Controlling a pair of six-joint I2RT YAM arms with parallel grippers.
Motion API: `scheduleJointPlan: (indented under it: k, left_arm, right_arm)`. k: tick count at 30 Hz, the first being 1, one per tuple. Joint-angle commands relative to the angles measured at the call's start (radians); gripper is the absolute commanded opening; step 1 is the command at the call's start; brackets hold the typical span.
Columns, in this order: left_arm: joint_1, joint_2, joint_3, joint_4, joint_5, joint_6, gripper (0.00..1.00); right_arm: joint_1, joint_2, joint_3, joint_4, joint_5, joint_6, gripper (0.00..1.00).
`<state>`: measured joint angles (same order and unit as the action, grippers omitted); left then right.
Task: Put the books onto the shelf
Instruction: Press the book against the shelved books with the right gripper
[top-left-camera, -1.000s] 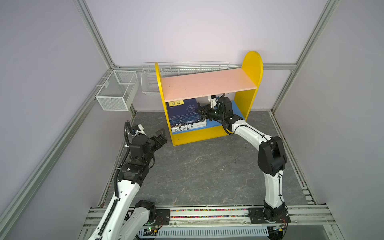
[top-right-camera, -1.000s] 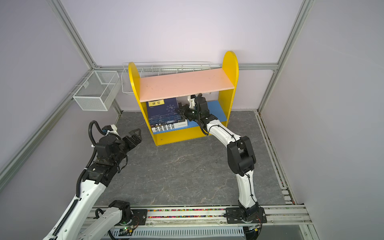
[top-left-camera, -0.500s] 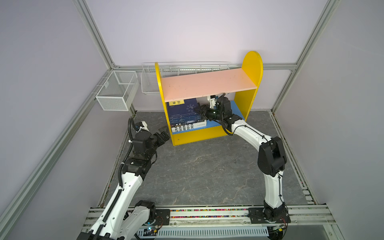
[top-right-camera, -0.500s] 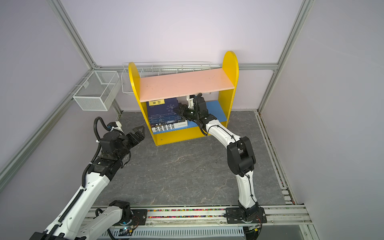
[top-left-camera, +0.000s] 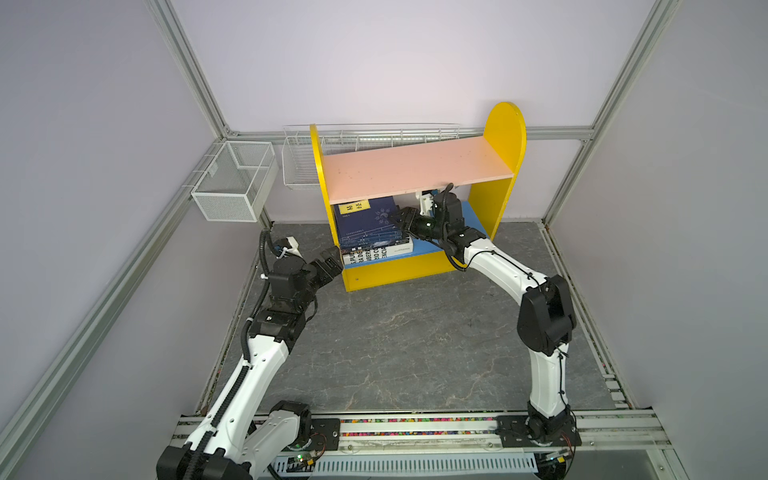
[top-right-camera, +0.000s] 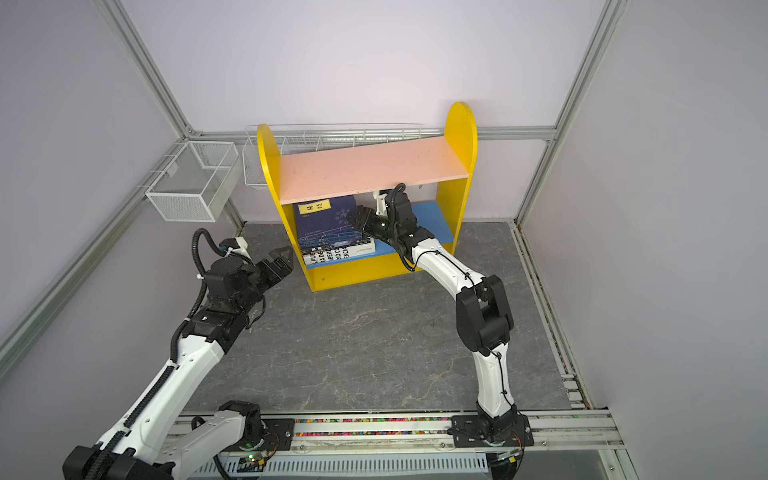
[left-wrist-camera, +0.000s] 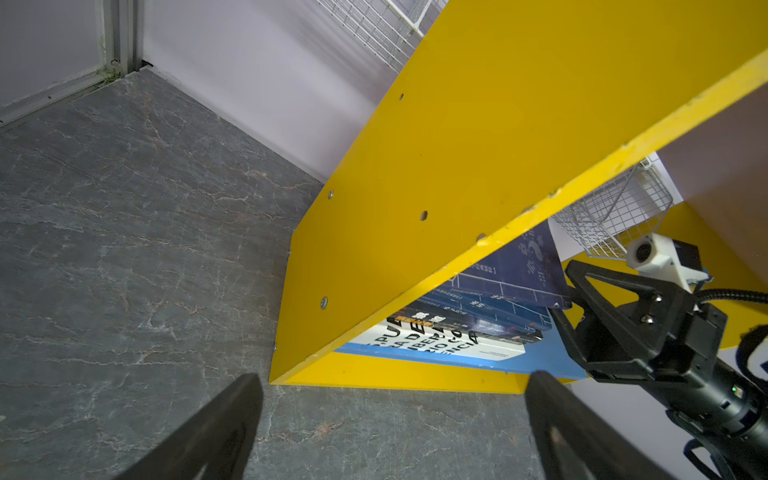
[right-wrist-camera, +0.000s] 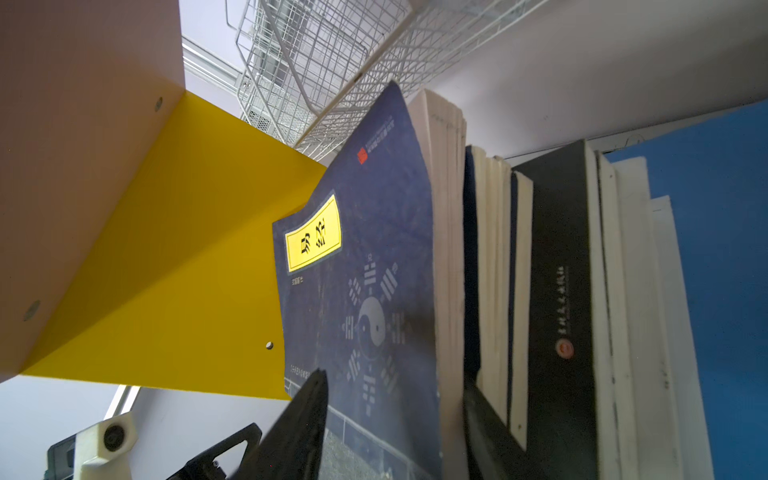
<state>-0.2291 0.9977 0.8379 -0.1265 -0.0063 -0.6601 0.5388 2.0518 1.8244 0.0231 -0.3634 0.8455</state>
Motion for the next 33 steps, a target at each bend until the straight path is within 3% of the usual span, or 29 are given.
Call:
scheduleJointPlan:
  k: [1, 5, 8, 22, 27, 33]
  left_arm:
    - [0.004, 0.013, 0.032, 0.032, 0.007, -0.009, 0.99]
    - [0.004, 0.031, 0.034, 0.049, 0.013, -0.016, 0.99]
    - [0.004, 0.038, 0.032, 0.057, 0.015, -0.020, 0.99]
    - [0.004, 0.025, 0.024, 0.058, -0.008, -0.022, 0.99]
    - [0.005, 0.022, 0.022, 0.054, -0.011, -0.018, 0.99]
    - [0.008, 0.022, 0.016, 0.056, -0.011, -0.018, 0.99]
  right_arm:
    - [0.007, -0.050, 0.059, -0.033, 0.056, -0.072, 0.51]
    - [0.013, -0.034, 0.077, -0.020, 0.054, -0.051, 0.22]
    - [0.016, -0.021, 0.068, 0.032, 0.055, -0.002, 0.12]
    - [0.018, -0.030, -0.012, 0.186, 0.122, 0.133, 0.07]
    - [0.024, 0.045, 0.104, 0.102, 0.047, 0.130, 0.08]
    - [0.027, 0.070, 0.154, -0.007, 0.043, 0.089, 0.10]
